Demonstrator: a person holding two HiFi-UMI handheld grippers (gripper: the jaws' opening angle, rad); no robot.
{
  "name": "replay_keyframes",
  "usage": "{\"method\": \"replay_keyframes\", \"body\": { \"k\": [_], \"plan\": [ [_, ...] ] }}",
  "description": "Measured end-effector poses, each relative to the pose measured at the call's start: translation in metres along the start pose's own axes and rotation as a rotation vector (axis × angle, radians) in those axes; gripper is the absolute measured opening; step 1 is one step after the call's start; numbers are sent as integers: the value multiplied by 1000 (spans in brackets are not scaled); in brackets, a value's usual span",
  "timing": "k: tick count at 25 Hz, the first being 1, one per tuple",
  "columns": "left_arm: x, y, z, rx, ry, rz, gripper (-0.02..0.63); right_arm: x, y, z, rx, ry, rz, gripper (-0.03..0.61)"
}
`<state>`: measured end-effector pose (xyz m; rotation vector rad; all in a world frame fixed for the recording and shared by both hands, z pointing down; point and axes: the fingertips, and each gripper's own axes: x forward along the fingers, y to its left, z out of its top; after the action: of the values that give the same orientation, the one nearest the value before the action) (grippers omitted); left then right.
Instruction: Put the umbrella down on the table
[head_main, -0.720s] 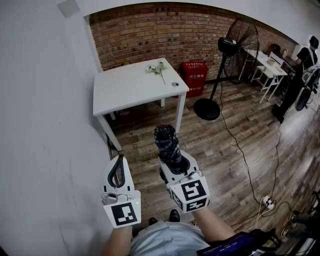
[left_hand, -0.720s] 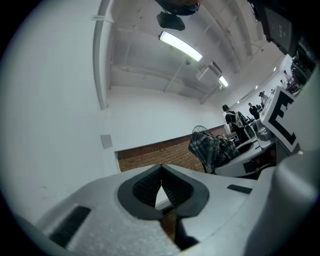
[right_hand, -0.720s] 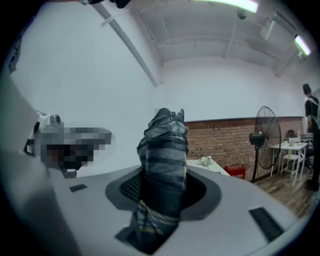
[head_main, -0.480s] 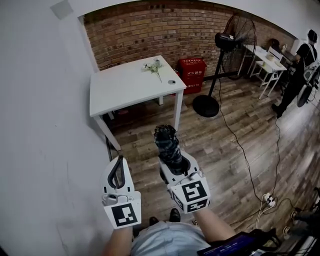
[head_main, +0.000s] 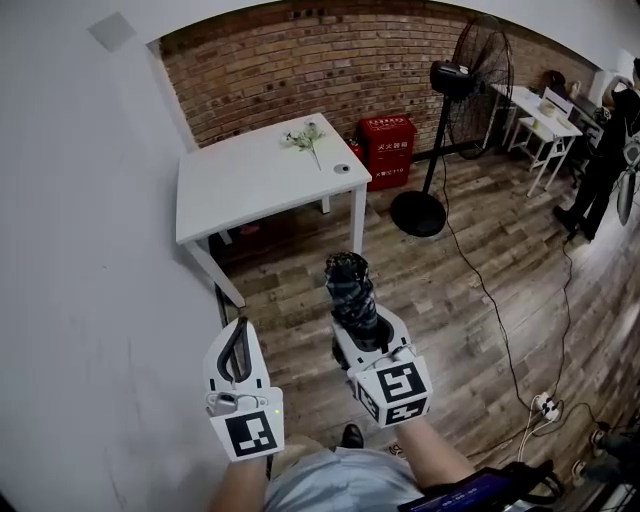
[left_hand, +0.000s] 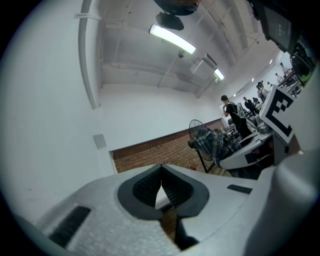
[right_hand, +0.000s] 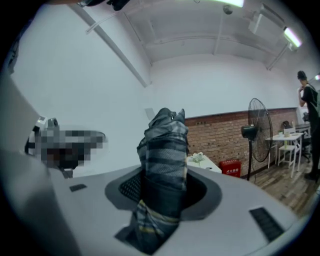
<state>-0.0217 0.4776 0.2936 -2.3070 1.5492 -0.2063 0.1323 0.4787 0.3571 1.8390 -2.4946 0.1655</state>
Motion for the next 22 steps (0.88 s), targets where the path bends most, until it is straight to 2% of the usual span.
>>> {"method": "replay_keyframes", "body": {
  "k": [7, 11, 15, 22],
  "plan": [
    [26, 6, -18, 14, 42, 13, 8, 33, -14, -11, 28, 29, 20, 181],
    [50, 21, -38, -10, 69, 32, 9, 67, -15, -22, 34, 64, 48, 181],
    [87, 47, -60, -31, 87, 44, 8, 116, -16, -25, 25, 90, 61, 181],
    [167, 101, -89, -39, 68, 43, 8, 218, -16, -14, -7, 99, 76, 183]
  ]
}}
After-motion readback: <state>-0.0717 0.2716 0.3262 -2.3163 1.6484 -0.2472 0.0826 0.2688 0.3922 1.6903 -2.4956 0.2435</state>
